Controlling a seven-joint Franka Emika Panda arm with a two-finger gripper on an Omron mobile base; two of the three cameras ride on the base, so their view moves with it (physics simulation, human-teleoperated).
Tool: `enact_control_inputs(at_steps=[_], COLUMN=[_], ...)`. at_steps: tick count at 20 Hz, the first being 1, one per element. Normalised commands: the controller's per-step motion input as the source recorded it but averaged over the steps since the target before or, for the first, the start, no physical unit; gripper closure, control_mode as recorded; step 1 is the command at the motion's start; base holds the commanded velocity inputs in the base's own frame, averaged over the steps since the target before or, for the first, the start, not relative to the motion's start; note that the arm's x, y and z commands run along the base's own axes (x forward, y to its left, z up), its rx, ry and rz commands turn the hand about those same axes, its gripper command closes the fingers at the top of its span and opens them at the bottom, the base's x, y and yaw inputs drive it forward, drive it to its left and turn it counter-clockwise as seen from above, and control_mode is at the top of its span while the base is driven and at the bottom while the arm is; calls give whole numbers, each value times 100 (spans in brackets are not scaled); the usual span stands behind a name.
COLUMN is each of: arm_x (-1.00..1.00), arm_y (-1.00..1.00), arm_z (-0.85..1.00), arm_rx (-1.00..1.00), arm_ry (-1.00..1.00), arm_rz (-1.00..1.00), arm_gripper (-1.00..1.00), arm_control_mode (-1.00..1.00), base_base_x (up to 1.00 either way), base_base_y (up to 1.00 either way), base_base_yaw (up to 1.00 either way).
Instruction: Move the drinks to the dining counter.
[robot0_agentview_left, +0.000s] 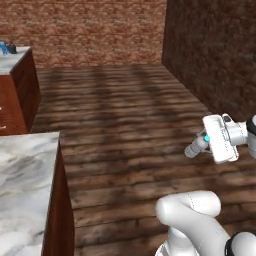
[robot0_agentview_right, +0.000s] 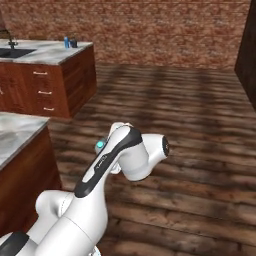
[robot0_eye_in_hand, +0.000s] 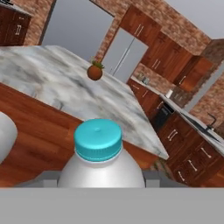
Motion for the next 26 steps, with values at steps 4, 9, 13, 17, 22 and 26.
enact_control_inputs(at_steps=[4, 9, 13, 17, 22, 26], arm_x=[0, 0, 0, 0, 0, 0], arm_y=[0, 0, 0, 0, 0, 0], arm_z=[0, 0, 0, 0, 0, 0], arm_rx=[0, 0, 0, 0, 0, 0], arm_ry=[0, 0, 0, 0, 0, 0], arm_rz=[0, 0, 0, 0, 0, 0], arm_gripper=[100, 100, 100, 100, 100, 100], arm_control_mode=[100, 100, 100, 100, 100, 100], base_base_x=[100, 100, 100, 100, 100, 100], base_base_y=[-22, -18, -13, -8, -6, -5], base_base_yaw=[0, 0, 0, 0, 0, 0])
